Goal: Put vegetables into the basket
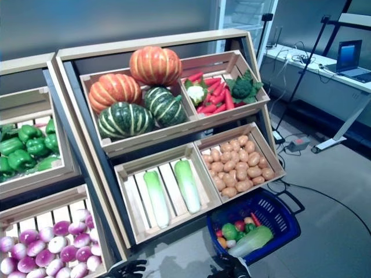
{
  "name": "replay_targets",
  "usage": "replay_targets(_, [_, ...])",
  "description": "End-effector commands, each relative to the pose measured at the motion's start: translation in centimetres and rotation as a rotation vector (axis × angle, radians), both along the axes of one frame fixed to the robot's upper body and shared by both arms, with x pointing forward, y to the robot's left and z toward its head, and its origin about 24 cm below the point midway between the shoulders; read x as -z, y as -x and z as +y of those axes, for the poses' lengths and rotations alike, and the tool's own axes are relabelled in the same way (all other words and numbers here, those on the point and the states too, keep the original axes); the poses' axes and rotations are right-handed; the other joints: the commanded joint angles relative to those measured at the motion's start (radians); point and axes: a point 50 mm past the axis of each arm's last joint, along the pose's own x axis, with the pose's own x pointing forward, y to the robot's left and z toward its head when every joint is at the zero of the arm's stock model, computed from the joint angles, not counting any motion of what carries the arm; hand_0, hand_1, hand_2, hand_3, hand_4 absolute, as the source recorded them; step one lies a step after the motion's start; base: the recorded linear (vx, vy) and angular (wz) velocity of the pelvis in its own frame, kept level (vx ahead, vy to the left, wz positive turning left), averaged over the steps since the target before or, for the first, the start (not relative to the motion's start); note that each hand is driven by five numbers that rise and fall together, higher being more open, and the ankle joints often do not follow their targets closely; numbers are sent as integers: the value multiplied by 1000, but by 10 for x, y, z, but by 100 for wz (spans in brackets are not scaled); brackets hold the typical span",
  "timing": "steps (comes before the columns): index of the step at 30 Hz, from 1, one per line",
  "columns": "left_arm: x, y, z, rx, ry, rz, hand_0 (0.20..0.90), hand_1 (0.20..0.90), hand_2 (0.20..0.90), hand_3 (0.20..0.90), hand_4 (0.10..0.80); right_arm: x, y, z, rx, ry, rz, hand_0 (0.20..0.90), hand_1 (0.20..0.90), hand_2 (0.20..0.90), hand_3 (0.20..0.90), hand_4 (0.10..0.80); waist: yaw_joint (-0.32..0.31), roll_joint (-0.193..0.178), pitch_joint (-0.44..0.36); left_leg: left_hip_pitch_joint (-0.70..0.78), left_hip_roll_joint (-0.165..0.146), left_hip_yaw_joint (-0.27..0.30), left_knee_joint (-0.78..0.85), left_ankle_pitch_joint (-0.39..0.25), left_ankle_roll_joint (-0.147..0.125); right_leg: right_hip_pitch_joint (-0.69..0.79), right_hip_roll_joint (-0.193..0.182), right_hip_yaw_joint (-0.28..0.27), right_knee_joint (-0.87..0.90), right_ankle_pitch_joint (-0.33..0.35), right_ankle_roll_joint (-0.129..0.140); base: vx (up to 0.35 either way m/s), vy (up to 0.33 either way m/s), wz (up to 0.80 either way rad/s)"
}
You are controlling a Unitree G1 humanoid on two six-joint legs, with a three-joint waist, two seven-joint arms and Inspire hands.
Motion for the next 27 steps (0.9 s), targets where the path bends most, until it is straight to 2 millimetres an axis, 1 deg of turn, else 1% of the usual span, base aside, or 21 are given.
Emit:
replay_targets(1, [-4,-22,-31,55,92,-79,900,900,900,900,800,-1,-18,24,-129,-39,-24,900,900,900,900,800,1,-30,33,-11,-26,-2,8,-23,-5,73,-17,-2,6,-24,9,0,0,0])
replay_targets(12, [-3,-21,-31,35,109,-62,900,900,900,900,800,1,-15,23,-116,-32,-2,900,900,900,900,800,-2,-33,32,-6,-21,3,8,-29,-4,75,-14,2,6,-28,9,12,-5,1])
replay_targets(27, [-2,-20,-29,33,71,-60,900,900,900,900,800,0,-17,25,-109,-32,-4,900,900,900,900,800,-3,-35,31,-6,-17,8,8,-28,-7,71,-8,7,6,-28,6,0,0,0])
